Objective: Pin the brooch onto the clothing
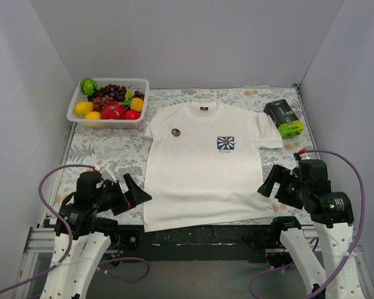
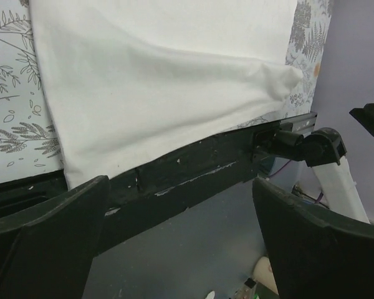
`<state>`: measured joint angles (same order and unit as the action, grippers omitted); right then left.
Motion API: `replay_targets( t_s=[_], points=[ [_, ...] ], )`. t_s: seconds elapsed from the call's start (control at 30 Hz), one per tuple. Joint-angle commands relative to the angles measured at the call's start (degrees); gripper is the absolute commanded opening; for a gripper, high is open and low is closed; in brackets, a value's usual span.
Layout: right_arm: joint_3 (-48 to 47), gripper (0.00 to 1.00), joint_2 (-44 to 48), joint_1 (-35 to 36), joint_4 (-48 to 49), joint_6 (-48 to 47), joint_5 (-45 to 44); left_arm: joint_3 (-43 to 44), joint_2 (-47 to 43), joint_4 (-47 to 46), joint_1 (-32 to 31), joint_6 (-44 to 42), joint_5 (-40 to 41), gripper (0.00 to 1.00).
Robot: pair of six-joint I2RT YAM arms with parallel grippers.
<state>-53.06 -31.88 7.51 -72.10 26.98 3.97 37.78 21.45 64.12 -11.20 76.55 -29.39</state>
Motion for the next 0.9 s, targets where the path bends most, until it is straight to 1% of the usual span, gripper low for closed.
replay_targets(
  t_s=[0.0, 0.1, 0.23, 0.27, 0.3, 0.37, 0.4, 0.47, 0.5, 0.57, 0.67, 0.73, 0.83, 0.87],
  points=[
    [-2.14, 0.97, 2.08, -0.21, 1.69, 0.00, 2.53, 3.97, -1.50, 0.40, 0.22, -2.64, 1.35, 0.98],
    [-1.18, 0.97, 1.73, -0.21, 2.66, -0.44, 2.97, 4.14, -0.80, -1.70, 0.22, -2.90, 1.53, 0.98],
    [0.58, 0.97, 1.73, -0.21, 7.56, -0.62, 4.29, 4.14, 1.66, -5.75, 0.30, -3.43, 3.19, 0.98],
    [0.94, 0.98, 1.38, -0.21, 8.54, -1.05, 5.08, 4.32, 3.58, -6.71, 0.30, -2.99, 3.63, 0.98],
    [1.55, 0.97, 0.42, -0.21, 9.33, -1.66, 5.35, 4.15, 4.38, -10.12, 0.22, -2.38, 3.55, 0.98],
    [2.34, 0.98, -0.90, -0.21, 12.93, -2.19, 5.53, 4.06, 5.79, -13.39, 0.13, -1.24, 4.86, 0.98],
    [2.87, 0.98, -2.56, -0.30, 14.42, -2.98, 6.13, 3.62, 7.10, -16.97, 0.13, -0.62, 5.39, 0.98],
    [4.19, 0.97, -4.50, -0.30, 17.67, -3.77, 6.40, 4.23, 9.91, -19.46, 0.04, -0.88, 9.42, 0.98],
    [4.89, 0.96, -6.16, -0.21, 19.08, -4.13, 7.19, 4.41, 13.58, -21.56, 0.13, -1.23, 10.48, 0.98],
    [6.90, 0.92, -8.02, -0.13, 21.45, -5.09, 7.89, 6.16, 17.90, -23.33, 0.13, -2.20, 12.32, 0.98],
    [9.54, 0.88, -10.83, 0.40, 22.87, -6.50, 8.43, 8.45, 26.78, -26.14, -0.05, -3.69, 12.86, 0.98],
    [9.73, 0.87, -14.08, 0.58, 23.75, -7.81, 7.29, 9.24, 32.13, -28.51, -0.14, -4.39, 12.51, 0.98],
    [9.12, 0.85, -18.47, 2.07, 26.82, -8.26, 5.09, 10.99, 36.71, -32.47, -0.92, -5.36, 12.59, 0.98],
    [8.85, 0.85, -19.44, 3.64, 27.88, -8.09, 3.26, 12.22, 39.52, -33.17, -1.28, -5.62, 13.03, 0.98]
  ],
)
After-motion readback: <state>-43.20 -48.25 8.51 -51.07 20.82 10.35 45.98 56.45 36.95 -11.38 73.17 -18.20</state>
